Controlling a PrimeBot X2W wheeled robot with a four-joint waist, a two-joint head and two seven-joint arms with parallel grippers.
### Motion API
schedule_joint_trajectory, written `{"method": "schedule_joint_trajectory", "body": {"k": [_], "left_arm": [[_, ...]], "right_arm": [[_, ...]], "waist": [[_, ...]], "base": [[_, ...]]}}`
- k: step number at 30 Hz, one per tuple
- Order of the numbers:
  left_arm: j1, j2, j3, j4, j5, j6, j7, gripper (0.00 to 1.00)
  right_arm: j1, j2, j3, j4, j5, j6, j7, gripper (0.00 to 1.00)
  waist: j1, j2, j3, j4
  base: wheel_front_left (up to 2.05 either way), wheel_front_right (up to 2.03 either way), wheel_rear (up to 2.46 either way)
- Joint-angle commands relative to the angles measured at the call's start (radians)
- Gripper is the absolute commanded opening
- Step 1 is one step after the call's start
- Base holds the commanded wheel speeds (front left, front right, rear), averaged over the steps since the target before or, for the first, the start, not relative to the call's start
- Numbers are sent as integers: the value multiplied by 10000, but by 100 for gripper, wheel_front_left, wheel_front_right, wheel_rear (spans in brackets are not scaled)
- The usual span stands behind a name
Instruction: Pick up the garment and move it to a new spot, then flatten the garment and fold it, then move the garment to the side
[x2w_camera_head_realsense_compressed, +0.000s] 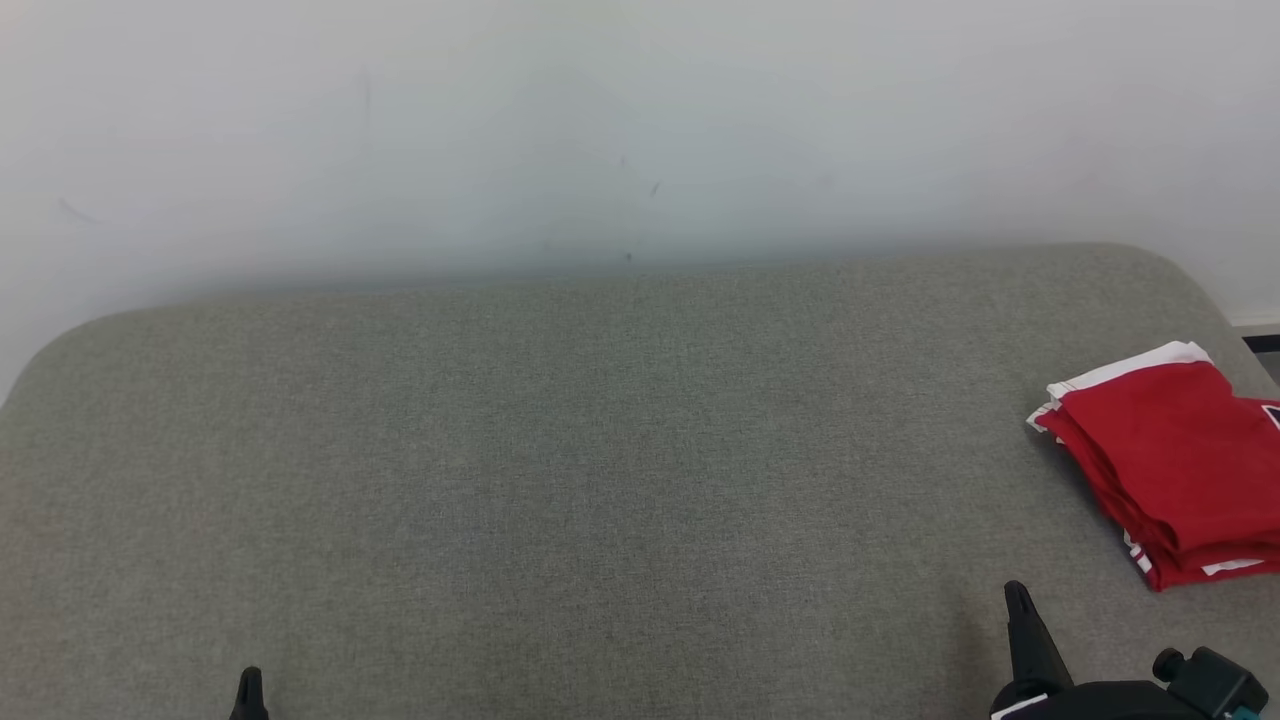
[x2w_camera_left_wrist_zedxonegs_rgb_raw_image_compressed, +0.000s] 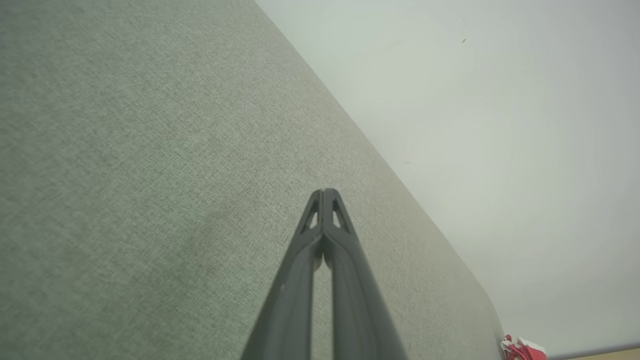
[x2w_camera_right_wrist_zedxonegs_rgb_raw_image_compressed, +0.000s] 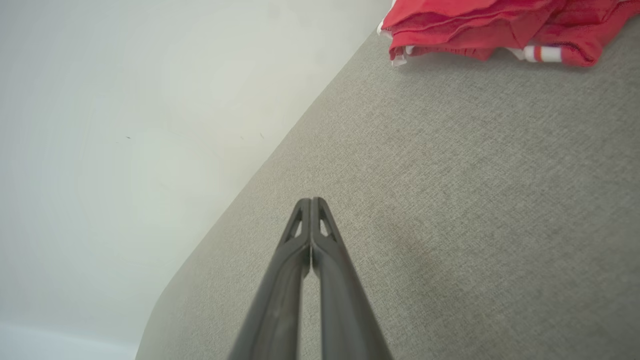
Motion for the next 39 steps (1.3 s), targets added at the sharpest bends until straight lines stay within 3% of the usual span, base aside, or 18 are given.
{"method": "schedule_joint_trajectory", "body": {"k": [1,39], "left_arm": [[-260,21,-2,-83,-334,6,79,0],[-1209,-67,-63,70,-3958,12,1131,0]], "right_arm": [[-250,-33,-69,-173,343,4,71,0],[-606,-28,-632,-629,4342,6,1112,0]], "waist": [[-1,-1,7,12],[-1,-1,154,268]], "base": [[0,0,0],[0,0,0]]}}
